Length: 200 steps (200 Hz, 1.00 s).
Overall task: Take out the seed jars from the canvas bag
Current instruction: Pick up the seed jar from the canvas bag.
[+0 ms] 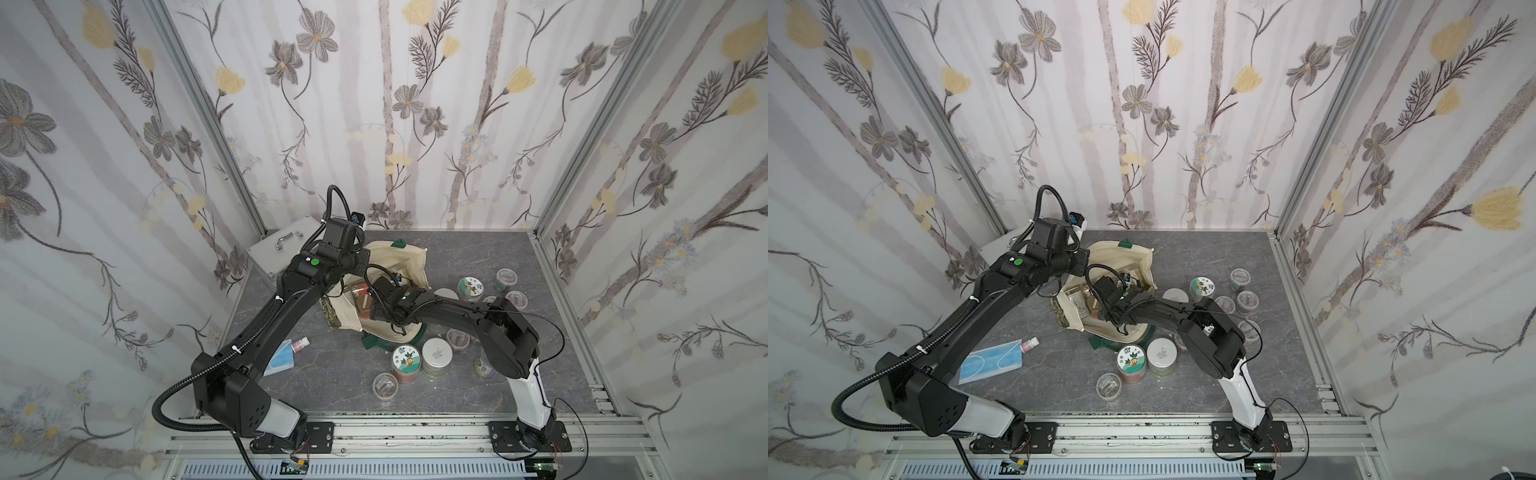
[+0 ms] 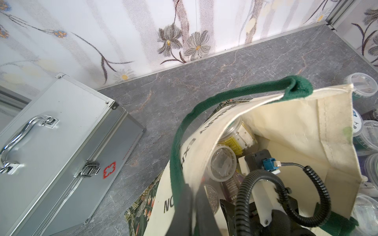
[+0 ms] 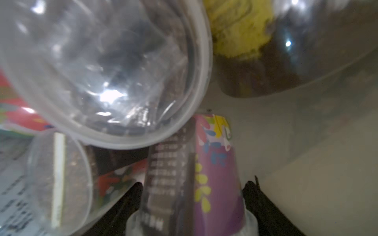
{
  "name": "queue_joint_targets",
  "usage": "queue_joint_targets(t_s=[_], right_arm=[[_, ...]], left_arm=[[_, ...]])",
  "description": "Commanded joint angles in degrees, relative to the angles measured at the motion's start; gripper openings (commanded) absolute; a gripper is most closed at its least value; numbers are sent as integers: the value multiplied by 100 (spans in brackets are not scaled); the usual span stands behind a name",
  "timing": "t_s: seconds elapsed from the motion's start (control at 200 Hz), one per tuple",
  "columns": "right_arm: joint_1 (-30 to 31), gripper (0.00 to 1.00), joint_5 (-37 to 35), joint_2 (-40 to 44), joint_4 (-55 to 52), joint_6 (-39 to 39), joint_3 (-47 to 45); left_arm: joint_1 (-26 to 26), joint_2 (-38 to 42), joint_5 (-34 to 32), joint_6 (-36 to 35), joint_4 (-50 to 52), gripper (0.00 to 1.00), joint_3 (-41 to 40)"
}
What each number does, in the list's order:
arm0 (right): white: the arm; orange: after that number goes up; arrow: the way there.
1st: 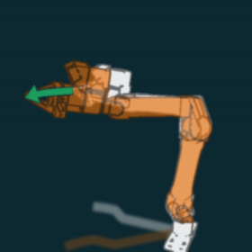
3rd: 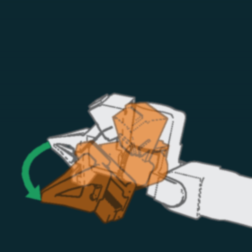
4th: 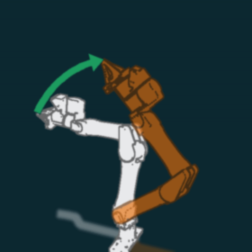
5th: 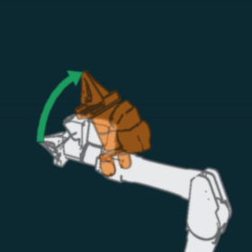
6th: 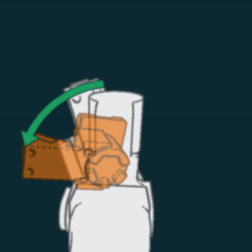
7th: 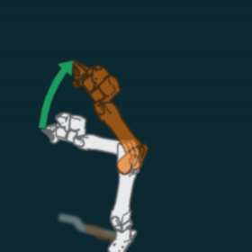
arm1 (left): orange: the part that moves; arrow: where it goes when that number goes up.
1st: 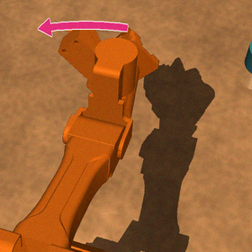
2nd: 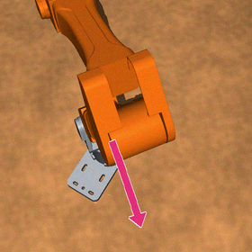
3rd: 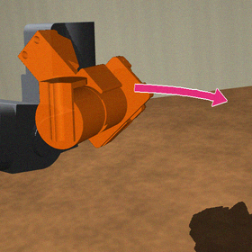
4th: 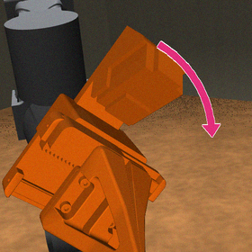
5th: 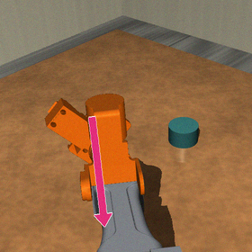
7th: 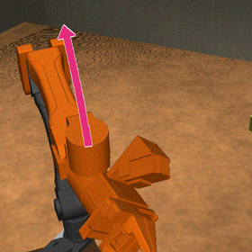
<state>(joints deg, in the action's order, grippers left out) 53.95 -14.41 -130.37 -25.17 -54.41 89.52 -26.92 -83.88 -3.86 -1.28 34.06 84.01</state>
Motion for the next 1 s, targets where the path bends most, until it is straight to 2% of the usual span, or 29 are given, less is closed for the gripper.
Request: queue_joint_targets(t_s=[0.0, 0.23, 0.34, 0.39, 0.415, 0.475, 0.699, 0.994], right_arm=[[-5, 78, 18, -124, -122, -288, 57], [-54, 83, -10, -167, -50, -307, 180], [-88, 77, -52, -109, -42, -304, 181], [-97, 72, -148, 0, -41, -298, 143], [-88, 67, -195, 62, -41, -290, 122], [-97, 64, -299, 220, -55, -268, 80], [-110, 63, -387, 746, -77, -175, 49], [-112, 63, -54, 1528, -81, -60, -13]], left_arm=[[6, 64, -17, -34, -454, 0, 20], [2, 90, -16, -34, -463, 0, 19], [3, 94, -36, -48, -462, 0, 11], [2, 106, -36, -47, -466, 0, 10], [2, 108, -36, -43, -469, 0, 10], [3, 110, -36, -47, -479, 0, 10], [4, 99, -76, -54, -481, 0, -5], [11, 95, -166, -74, -484, 0, -7]])
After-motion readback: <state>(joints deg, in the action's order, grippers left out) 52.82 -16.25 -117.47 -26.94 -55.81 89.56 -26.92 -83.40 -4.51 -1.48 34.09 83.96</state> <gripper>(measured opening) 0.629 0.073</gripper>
